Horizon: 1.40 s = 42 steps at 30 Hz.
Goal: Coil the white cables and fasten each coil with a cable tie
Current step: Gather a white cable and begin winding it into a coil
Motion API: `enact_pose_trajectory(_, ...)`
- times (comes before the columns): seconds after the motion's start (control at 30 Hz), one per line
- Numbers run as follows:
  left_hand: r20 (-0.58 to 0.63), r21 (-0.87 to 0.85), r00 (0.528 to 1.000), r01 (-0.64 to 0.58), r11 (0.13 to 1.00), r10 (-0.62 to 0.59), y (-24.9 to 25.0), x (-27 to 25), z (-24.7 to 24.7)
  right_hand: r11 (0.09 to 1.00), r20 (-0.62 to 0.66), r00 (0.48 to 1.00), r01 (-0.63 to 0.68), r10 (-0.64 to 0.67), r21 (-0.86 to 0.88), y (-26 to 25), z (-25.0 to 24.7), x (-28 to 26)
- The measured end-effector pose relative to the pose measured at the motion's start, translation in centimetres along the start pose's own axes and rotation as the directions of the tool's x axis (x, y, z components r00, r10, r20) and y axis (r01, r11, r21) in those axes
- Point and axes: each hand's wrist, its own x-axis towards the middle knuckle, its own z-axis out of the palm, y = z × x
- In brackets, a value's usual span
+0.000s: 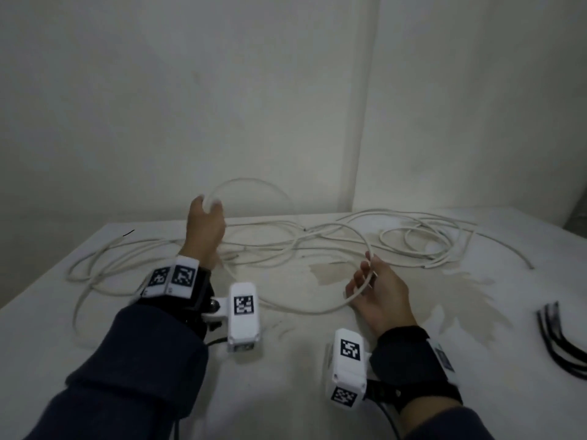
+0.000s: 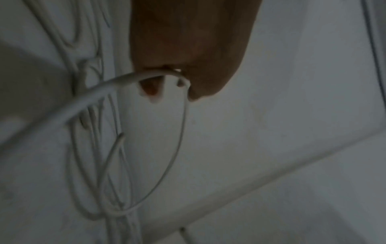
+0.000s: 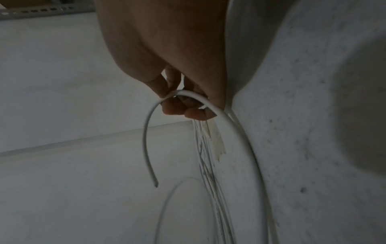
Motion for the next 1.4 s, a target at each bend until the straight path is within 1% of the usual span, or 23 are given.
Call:
enact_pose_trajectory(0.03, -0.033, 0.293, 0.998, 0.056, 0.954, -0.048, -1.2, 0.0, -0.4, 1.0, -0.001, 1.0, -0.001, 0.001, 0.007, 0.0, 0.1, 0.1)
enact_pose_trajectory(0.07, -0.09, 0.471, 0.996, 0.063, 0.88, -0.023, -2.1, -0.6, -0.6, 1.0, 0.003, 1.0, -0.007, 0.007, 0.023, 0.0, 0.1, 0.2)
enact_pose_trajectory(0.1, -0.102, 0.527, 0.994, 0.019, 0.85, 0.041, -2.6, -1.6, -0.8, 0.999, 0.012, 1.0, -0.02, 0.02, 0.046, -0.1, 0.2, 0.2)
enact_pose_trajectory(0.13, -0.057, 0.5, 0.994, -0.047, 0.865, 0.088, -2.9, -2.6, -1.0, 0.997, 0.024, 0.999, -0.035, 0.034, 0.072, -0.1, 0.3, 0.1)
enact_pose_trajectory(0.17, 0.011, 0.402, 0.996, -0.089, 0.911, 0.092, -2.9, -3.6, -1.2, 0.994, 0.04, 0.998, -0.05, 0.046, 0.1, -0.2, 0.4, 0.0)
enact_pose_trajectory(0.2, 0.122, 0.326, 0.992, -0.064, 0.943, 0.025, -3.0, -4.9, -1.4, 0.989, 0.061, 0.997, -0.064, 0.056, 0.135, -0.2, 0.6, -0.2)
enact_pose_trajectory(0.23, 0.26, 0.328, 0.961, 0.007, 0.945, -0.098, -3.1, -6.2, -1.7, 0.981, 0.085, 0.994, -0.082, 0.068, 0.173, -0.1, 0.9, -0.5)
enact_pose_trajectory(0.3, 0.471, 0.385, 0.817, 0.148, 0.911, -0.332, -3.4, -8.7, -2.1, 0.963, 0.134, 0.985, -0.136, 0.107, 0.235, 0.3, 1.5, -1.2)
enact_pose_trajectory(0.33, 0.532, 0.354, 0.753, 0.217, 0.91, -0.387, -3.7, -9.3, -2.1, 0.954, 0.153, 0.979, -0.167, 0.131, 0.249, 0.7, 1.9, -1.7)
enact_pose_trajectory(0.37, 0.563, 0.283, 0.721, 0.292, 0.914, -0.404, -4.1, -9.6, -2.2, 0.947, 0.169, 0.973, -0.196, 0.156, 0.254, 1.2, 2.2, -2.1)
enact_pose_trajectory(0.4, 0.567, 0.172, 0.721, 0.37, 0.913, -0.399, -4.6, -9.6, -2.3, 0.943, 0.187, 0.966, -0.224, 0.18, 0.248, 1.7, 2.4, -2.6)
enact_pose_trajectory(0.43, 0.553, 0.038, 0.741, 0.433, 0.9, -0.38, -5.1, -9.4, -2.4, 0.941, 0.211, 0.957, -0.245, 0.197, 0.235, 2.2, 2.6, -3.0)
enact_pose_trajectory(0.5, 0.503, -0.224, 0.802, 0.481, 0.848, -0.322, -5.8, -8.7, -2.5, 0.94, 0.271, 0.936, -0.282, 0.225, 0.192, 3.2, 2.9, -3.8)
enact_pose_trajectory(0.6, 0.392, -0.555, 0.882, 0.452, 0.698, -0.26, -6.3, -8.1, -2.5, 0.95, 0.355, 0.901, -0.299, 0.251, 0.088, 3.4, 3.3, -4.7)
enact_pose_trajectory(0.67, 0.313, -0.669, 0.923, 0.38, 0.639, -0.222, -6.6, -7.5, -2.8, 0.949, 0.386, 0.883, -0.311, 0.269, 0.051, 3.3, 3.4, -5.0)
enact_pose_trajectory(0.73, 0.272, -0.65, 0.947, 0.314, 0.692, -0.174, -6.6, -7.3, -3.0, 0.948, 0.356, 0.894, -0.314, 0.273, 0.061, 3.2, 3.3, -4.8)
enact_pose_trajectory(0.83, 0.276, -0.579, 0.953, 0.268, 0.77, -0.124, -7.0, -7.1, -3.0, 0.963, 0.225, 0.943, -0.264, 0.245, 0.061, 3.2, 3.0, -4.2)
enact_pose_trajectory(0.9, 0.282, -0.579, 0.953, 0.263, 0.771, -0.113, -7.1, -6.9, -3.0, 0.969, 0.159, 0.959, -0.243, 0.233, 0.042, 3.3, 2.9, -3.9)
enact_pose_trajectory(1.0, 0.299, -0.578, 0.946, 0.283, 0.766, -0.124, -7.0, -6.8, -3.2, 0.973, 0.139, 0.964, -0.228, 0.225, 0.011, 3.6, 3.0, -4.0)
enact_pose_trajectory(1.13, 0.356, -0.506, 0.927, 0.294, 0.81, -0.114, -7.0, -6.9, -3.3, 0.985, 0.123, 0.978, -0.163, 0.168, -0.049, 3.8, 2.9, -3.8)
enact_pose_trajectory(1.2, 0.373, -0.457, 0.921, 0.286, 0.842, -0.11, -7.0, -6.9, -3.3, 0.985, 0.16, 0.979, -0.102, 0.125, -0.141, 3.7, 2.9, -3.8)
enact_pose_trajectory(1.27, 0.394, -0.427, 0.913, 0.287, 0.857, -0.109, -7.0, -7.0, -3.3, 0.952, 0.218, 0.973, -0.01, 0.08, -0.306, 3.7, 3.1, -4.3)
enact_pose_trajectory(1.4, 0.468, -0.386, 0.88, 0.287, 0.877, -0.082, -6.7, -7.6, -3.1, 0.761, 0.361, 0.932, 0.257, -0.033, -0.596, 4.0, 3.4, -6.0)
